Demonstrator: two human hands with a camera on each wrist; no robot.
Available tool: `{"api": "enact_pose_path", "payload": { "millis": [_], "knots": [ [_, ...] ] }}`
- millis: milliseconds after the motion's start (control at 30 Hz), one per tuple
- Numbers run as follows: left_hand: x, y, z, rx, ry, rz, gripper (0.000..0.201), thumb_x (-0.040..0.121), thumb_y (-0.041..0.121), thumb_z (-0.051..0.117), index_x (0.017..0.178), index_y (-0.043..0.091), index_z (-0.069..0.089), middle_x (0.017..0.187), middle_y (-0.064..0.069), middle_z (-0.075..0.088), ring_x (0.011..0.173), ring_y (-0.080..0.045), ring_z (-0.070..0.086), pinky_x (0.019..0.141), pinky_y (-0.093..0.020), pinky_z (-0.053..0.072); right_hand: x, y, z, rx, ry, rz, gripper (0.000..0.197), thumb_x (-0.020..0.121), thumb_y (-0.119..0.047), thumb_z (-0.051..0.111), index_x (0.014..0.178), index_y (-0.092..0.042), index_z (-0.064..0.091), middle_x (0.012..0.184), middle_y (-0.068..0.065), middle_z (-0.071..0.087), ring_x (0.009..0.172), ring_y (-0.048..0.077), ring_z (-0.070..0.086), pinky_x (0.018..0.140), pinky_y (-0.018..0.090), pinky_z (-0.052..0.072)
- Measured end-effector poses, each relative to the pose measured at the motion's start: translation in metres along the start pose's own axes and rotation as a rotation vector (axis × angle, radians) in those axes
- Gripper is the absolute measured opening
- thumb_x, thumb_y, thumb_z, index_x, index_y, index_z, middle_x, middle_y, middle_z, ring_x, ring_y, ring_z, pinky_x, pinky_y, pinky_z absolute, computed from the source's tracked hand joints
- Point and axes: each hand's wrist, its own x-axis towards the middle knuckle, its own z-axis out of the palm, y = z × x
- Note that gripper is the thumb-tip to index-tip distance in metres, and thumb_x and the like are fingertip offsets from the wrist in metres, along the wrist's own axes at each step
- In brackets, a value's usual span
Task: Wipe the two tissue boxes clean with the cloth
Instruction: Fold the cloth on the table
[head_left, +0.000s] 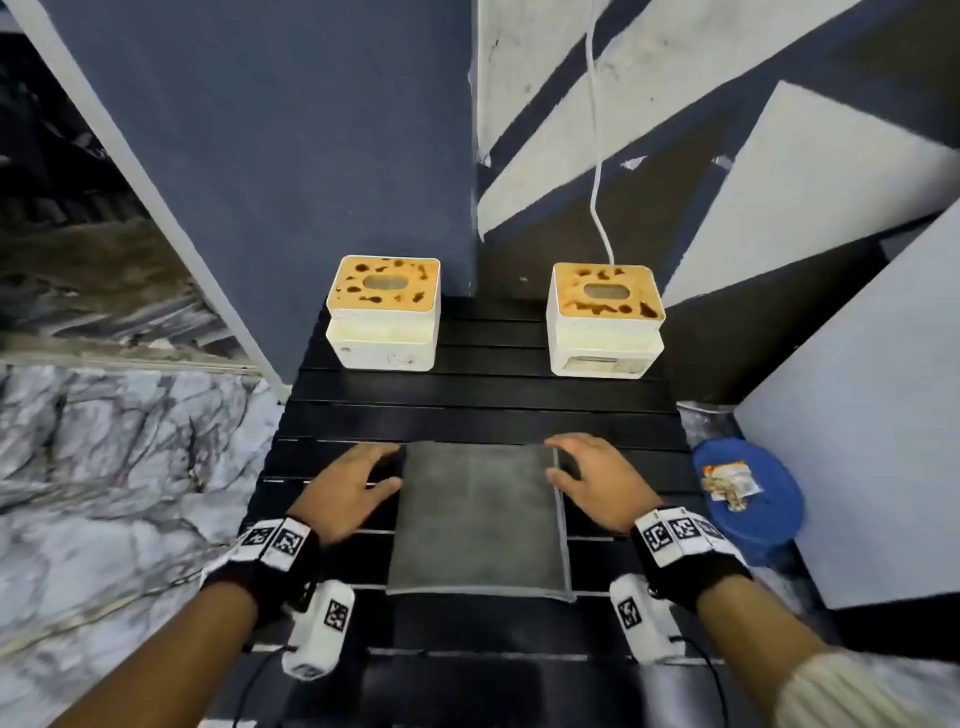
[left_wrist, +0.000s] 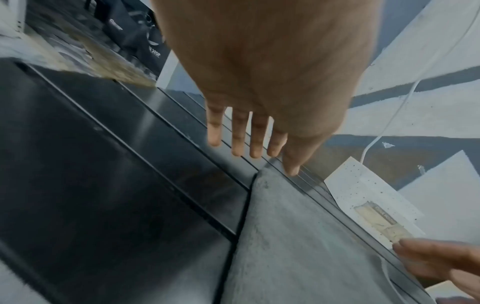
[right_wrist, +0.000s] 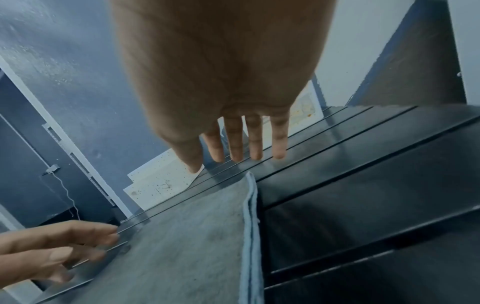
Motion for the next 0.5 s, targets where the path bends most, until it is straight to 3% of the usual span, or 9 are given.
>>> {"api": "enact_pose_path", "payload": {
  "millis": [100, 200, 333, 500],
  "knots": [
    [0.020, -0.011, 0.014, 0.095, 0.006, -0.019, 0.055, 0.098, 0.028, 0.063, 0.148, 0.013, 0.045, 0.145, -0.005, 0.050, 0.136, -0.024, 0.046, 0.115, -0.031, 0.032, 0.012, 0.004, 0.012, -0.015, 0.003, 0.014, 0.052, 0.096, -0.036, 0.052, 0.142, -0.017, 0.041, 0.148, 0.001, 0.040, 0.138, 0.019, 0.031, 0.113, 0.027, 0.021],
    [0.035, -0.020, 0.024, 0.212, 0.051, -0.018, 0.056, 0.098, 0.034, 0.060, 0.150, 0.016, 0.046, 0.140, -0.007, 0.051, 0.127, -0.029, 0.046, 0.111, -0.034, 0.034, 0.024, 0.010, 0.025, -0.088, 0.000, 0.027, 0.052, 0.096, -0.038, 0.052, 0.142, -0.016, 0.042, 0.145, 0.004, 0.043, 0.135, 0.022, 0.033, 0.113, 0.033, 0.027],
    [0.045, -0.028, 0.031, 0.217, 0.180, 0.018, 0.037, 0.095, 0.031, 0.066, 0.131, 0.021, 0.066, 0.122, -0.005, 0.058, 0.112, -0.027, 0.052, 0.103, -0.039, 0.042, 0.033, 0.015, 0.035, -0.163, 0.080, 0.051, 0.046, 0.092, -0.036, 0.057, 0.134, -0.018, 0.050, 0.125, 0.006, 0.051, 0.119, 0.025, 0.042, 0.103, 0.040, 0.037],
    [0.048, -0.027, 0.031, 0.131, 0.210, 0.024, 0.018, 0.089, 0.023, 0.074, 0.107, 0.020, 0.072, 0.106, 0.003, 0.059, 0.102, -0.022, 0.054, 0.094, -0.040, 0.048, 0.036, 0.017, 0.042, -0.138, 0.145, 0.059, 0.032, 0.090, -0.035, 0.061, 0.117, -0.020, 0.061, 0.102, 0.002, 0.053, 0.105, 0.024, 0.045, 0.092, 0.038, 0.041]
  ]
}}
